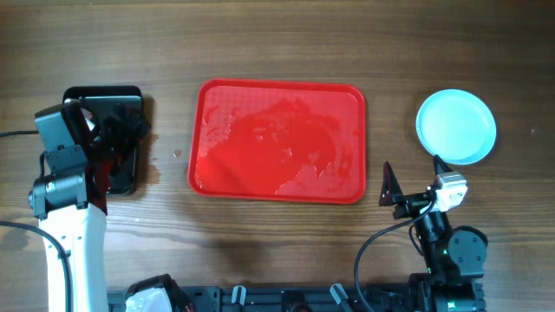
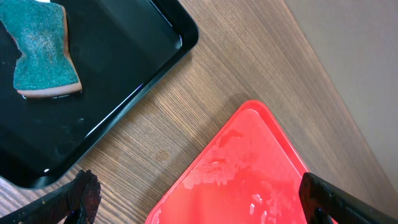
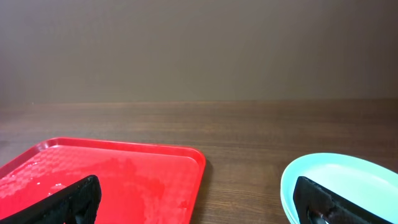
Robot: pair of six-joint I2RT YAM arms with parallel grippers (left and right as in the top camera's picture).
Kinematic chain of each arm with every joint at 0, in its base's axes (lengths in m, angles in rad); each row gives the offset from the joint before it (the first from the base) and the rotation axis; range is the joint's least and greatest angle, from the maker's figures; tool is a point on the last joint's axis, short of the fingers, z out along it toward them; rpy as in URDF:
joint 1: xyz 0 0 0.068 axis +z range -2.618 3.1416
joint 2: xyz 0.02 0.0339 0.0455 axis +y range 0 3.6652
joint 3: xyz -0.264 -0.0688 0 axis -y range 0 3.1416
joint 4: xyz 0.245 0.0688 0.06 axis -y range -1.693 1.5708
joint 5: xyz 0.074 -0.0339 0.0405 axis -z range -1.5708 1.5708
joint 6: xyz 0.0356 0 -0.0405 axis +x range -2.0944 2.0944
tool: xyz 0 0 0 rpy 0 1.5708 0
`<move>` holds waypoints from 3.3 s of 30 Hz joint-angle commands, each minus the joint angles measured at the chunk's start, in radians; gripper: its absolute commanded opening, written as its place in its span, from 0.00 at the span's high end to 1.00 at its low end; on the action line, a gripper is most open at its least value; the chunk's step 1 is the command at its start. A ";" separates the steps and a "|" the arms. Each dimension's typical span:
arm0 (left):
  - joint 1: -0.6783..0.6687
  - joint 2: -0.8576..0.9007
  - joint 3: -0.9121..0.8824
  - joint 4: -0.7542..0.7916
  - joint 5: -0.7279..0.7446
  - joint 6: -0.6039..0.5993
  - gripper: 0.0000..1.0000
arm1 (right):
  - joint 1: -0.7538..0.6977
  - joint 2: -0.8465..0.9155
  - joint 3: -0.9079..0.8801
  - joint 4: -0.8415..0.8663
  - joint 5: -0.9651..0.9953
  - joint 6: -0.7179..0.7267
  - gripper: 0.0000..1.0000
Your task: Clean dirty plates on tray and stack at the side
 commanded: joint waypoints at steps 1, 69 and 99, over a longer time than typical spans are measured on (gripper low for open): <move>-0.004 0.000 0.006 0.002 0.012 -0.002 0.00 | -0.005 -0.017 -0.017 0.006 0.018 -0.014 0.00; -0.161 -0.334 -0.410 0.169 -0.171 0.008 0.00 | -0.005 -0.016 -0.017 0.006 0.018 -0.014 0.00; -0.210 -0.637 -0.610 0.227 -0.089 0.194 0.00 | -0.005 -0.016 -0.017 0.006 0.018 -0.014 0.00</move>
